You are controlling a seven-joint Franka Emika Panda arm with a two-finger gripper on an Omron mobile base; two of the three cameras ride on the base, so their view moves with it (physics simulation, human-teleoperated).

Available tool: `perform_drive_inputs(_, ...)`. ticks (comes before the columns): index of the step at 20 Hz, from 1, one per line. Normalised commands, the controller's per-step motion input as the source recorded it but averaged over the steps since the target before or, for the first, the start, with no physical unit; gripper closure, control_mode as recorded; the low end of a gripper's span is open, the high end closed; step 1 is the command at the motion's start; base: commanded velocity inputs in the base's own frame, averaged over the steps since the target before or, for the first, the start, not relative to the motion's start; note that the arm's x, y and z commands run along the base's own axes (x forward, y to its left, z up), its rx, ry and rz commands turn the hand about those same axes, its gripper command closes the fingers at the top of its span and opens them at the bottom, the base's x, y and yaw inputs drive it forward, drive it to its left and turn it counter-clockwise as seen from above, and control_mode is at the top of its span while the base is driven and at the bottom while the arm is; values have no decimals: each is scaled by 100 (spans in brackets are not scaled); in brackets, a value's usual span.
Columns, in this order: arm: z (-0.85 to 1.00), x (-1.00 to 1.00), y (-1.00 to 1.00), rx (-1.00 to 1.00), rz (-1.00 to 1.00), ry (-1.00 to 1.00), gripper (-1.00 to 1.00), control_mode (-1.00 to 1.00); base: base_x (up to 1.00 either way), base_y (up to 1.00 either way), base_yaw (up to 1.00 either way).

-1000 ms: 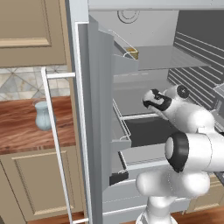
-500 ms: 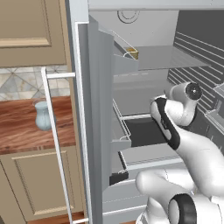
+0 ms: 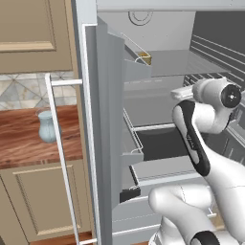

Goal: Move the scone and cherry from the second highest shelf to the top shelf to make space. Then, place the pitcher from the counter on the cleared second highest shelf.

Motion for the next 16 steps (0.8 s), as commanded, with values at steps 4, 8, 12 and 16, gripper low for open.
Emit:
perform_drive_inputs(4, 99, -9, 0, 0, 0, -6, 100, -100, 0, 0, 0)
perform_drive_inputs(8, 62, 3, -2, 0, 0, 0, 100, -100, 0, 0, 0)
perform_drive_inputs(12, 2, 47, -22, 1, 0, 3, 100, -100, 0, 0, 0)
perform_drive_inputs(16, -13, 88, -23, 6, 0, 9, 100, -100, 0, 0, 0)
